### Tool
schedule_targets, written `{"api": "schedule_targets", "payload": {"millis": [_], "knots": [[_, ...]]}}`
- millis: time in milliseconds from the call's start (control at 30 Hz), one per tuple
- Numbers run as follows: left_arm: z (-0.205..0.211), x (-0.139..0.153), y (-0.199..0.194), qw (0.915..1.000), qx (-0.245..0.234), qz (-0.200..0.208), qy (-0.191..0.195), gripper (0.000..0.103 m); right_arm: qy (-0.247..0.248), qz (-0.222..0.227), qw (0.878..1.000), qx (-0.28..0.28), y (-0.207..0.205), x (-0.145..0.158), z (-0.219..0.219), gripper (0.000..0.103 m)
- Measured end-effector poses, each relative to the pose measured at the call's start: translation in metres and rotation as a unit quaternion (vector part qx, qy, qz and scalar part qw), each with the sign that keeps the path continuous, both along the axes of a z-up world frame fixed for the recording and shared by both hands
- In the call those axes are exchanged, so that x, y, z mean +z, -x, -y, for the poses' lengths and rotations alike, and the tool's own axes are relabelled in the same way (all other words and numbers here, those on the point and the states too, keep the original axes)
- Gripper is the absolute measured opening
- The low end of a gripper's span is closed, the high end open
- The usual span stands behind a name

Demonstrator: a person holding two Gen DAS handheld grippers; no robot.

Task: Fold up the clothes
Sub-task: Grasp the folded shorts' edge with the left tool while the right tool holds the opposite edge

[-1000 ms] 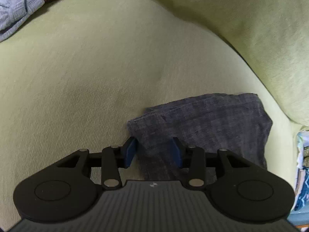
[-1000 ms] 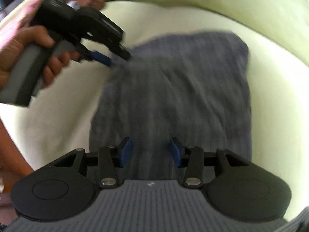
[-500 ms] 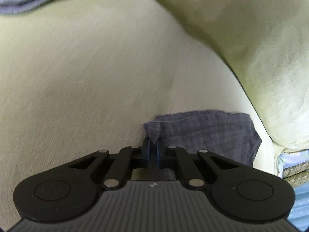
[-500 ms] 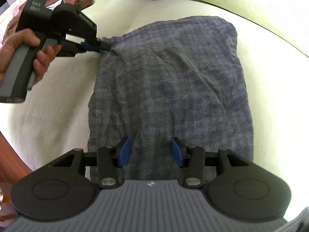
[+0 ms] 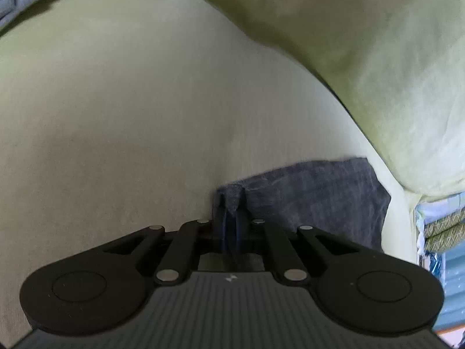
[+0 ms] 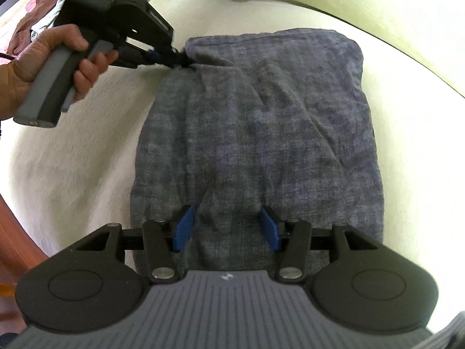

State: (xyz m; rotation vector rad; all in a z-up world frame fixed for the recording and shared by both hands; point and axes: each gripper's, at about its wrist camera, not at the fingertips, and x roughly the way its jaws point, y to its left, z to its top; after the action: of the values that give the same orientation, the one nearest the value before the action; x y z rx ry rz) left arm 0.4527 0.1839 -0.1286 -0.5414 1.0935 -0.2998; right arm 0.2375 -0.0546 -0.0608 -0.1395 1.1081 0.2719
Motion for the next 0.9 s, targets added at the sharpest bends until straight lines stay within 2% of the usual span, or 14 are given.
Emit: {"api": "schedule_targets", "payload": {"millis": [100, 167, 267, 400, 467, 500, 533, 633, 733, 800, 900], "knots": [[0.006, 0.012, -0.005, 0.9996, -0.018, 0.020, 0.000, 0.005, 0.011, 0.015, 1.000, 0.015, 0.005, 0.007, -0.005, 0.047], [0.011, 0.007, -0.009, 0.9991, -0.028, 0.011, -0.031, 0.012, 0.019, 0.016, 0.999, 0.034, 0.010, 0.008, -0.011, 0.047], [0.014, 0.005, -0.008, 0.9960, -0.052, 0.005, -0.073, 0.012, 0.031, 0.003, 0.999, 0.041, 0.015, 0.004, -0.016, 0.047], [0.015, 0.026, -0.013, 0.9949, -0.041, 0.034, -0.086, 0.011, 0.026, 0.025, 0.999, 0.032, 0.017, 0.016, -0.016, 0.047], [0.016, 0.031, -0.029, 0.9956, -0.033, 0.042, -0.076, 0.012, 0.013, 0.039, 0.998, 0.039, 0.018, 0.023, -0.017, 0.045], [0.017, 0.031, -0.031, 0.9955, -0.035, 0.040, -0.078, 0.016, 0.005, 0.038, 0.998, 0.046, 0.018, 0.023, -0.019, 0.040], [0.021, 0.026, -0.037, 0.9946, -0.044, 0.031, -0.088, 0.016, 0.003, 0.033, 0.998, 0.050, 0.017, 0.022, -0.020, 0.032], [0.017, 0.024, -0.035, 0.9927, -0.056, 0.005, -0.107, 0.014, 0.029, 0.002, 0.998, 0.063, 0.017, 0.005, -0.027, 0.029], [0.011, 0.047, -0.014, 0.9960, -0.043, 0.023, -0.075, 0.015, 0.002, 0.026, 0.999, 0.043, 0.017, 0.019, -0.019, 0.028], [0.009, 0.059, 0.006, 0.9966, -0.042, 0.027, -0.066, 0.015, -0.019, 0.046, 0.997, 0.053, 0.018, 0.031, -0.018, 0.028], [0.011, 0.076, 0.046, 0.9932, -0.106, 0.032, -0.037, 0.016, -0.037, 0.045, 0.995, 0.075, 0.022, 0.029, -0.023, 0.028]]}}
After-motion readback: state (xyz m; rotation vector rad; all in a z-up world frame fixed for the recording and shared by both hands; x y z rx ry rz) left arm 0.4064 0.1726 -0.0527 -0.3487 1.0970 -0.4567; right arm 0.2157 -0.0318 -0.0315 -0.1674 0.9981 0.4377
